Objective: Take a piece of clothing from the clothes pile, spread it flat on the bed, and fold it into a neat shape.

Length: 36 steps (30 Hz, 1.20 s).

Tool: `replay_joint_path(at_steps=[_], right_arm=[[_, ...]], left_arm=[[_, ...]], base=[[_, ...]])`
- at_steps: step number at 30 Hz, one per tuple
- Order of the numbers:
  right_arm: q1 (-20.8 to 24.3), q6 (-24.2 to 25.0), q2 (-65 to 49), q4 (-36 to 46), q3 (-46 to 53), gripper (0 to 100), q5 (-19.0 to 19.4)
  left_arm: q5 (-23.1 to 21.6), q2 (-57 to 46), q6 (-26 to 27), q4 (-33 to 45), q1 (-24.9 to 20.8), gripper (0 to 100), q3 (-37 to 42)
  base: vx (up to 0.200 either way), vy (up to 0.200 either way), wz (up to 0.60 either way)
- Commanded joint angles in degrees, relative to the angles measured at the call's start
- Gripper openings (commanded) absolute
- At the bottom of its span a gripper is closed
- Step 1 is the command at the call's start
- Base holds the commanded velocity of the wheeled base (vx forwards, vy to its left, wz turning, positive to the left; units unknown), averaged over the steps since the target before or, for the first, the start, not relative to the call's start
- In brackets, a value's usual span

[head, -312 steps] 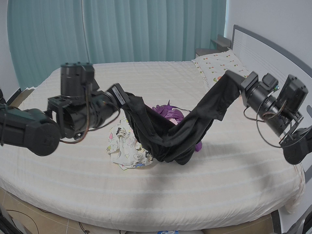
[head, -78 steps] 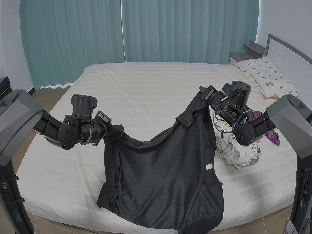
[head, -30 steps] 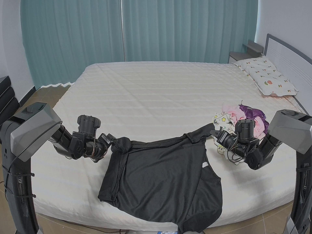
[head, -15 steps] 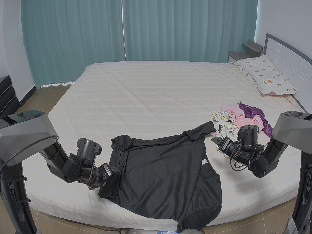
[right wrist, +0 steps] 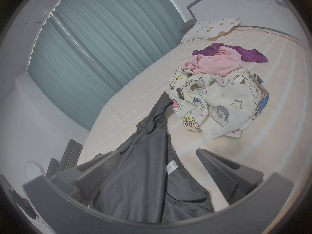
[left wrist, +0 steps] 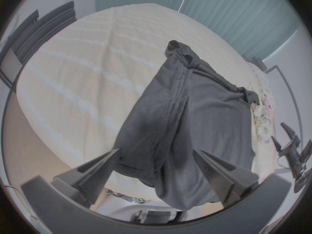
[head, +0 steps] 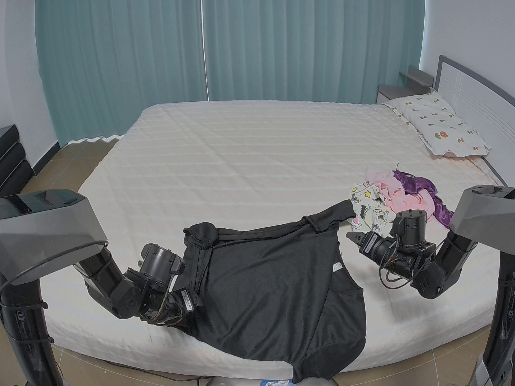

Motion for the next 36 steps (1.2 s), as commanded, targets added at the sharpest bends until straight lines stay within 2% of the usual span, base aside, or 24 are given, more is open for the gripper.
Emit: replay_joint_path(at_steps=[1,5,12,18,20,26,30,36], right_arm=[[0.17,-0.06,0.21,-0.02,0.08,100,0.36],[0.08,-0.06,0.12,-0.02,0.08,100,0.36],[-0.18,-0.06,0.03,0.07,0.78,100,0.36],[-0.18,-0.24,-0.23,0.07,3.15,100,0.36],[-0.27,-1.03,-0.14,0.07,4.56,100,0.45],[-0.80,-4.28,0.29,0.07,8.25,100,0.89],[-0.97,-7.80,0.73,0.07,13.35,100,4.23],[-0.18,-9.56,4.16,-0.02,16.25,100,5.37]], left_arm=[[3.16,3.62,2.48,0.10,-0.25,0,0.37],[3.86,3.18,3.27,0.80,0.54,0,0.81],[4.12,-0.77,3.53,7.48,3.62,0,2.57],[3.95,-5.69,5.29,9.59,7.84,0,6.08],[3.95,-6.92,7.22,9.77,10.12,0,8.63],[3.51,-6.66,8.81,9.68,13.28,0,12.85],[3.16,-6.75,9.42,9.68,14.95,0,13.82],[1.22,-7.19,9.69,9.68,15.66,0,15.66]], base=[[0.000,0.000,0.00],[0.000,0.000,0.00],[0.000,0.000,0.00],[0.000,0.000,0.00],[0.000,0.000,0.00],[0.000,0.000,0.00],[0.000,0.000,0.00],[0.000,0.000,0.00]])
